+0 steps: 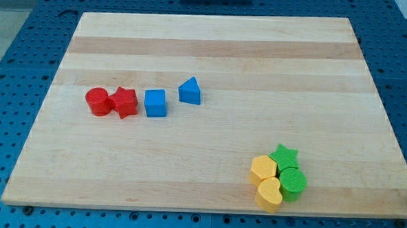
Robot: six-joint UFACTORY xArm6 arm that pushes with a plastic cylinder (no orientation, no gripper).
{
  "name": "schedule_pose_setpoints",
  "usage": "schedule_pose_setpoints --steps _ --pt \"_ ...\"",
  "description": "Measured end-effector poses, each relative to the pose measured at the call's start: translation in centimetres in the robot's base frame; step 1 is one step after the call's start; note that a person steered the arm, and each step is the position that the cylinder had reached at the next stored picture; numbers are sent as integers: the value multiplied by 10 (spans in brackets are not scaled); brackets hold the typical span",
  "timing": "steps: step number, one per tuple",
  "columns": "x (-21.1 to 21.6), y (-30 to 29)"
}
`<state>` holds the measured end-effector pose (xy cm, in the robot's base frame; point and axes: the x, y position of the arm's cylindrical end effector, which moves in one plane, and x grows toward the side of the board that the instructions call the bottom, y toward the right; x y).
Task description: Push the yellow heart to the bottom center of the board
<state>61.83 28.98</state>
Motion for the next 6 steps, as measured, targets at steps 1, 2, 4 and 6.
schedule_pose_setpoints --steps 1,2,4,6 --pt "0 -13" --pt "0 -46" --pt "1 -199" --pt "-52 -276"
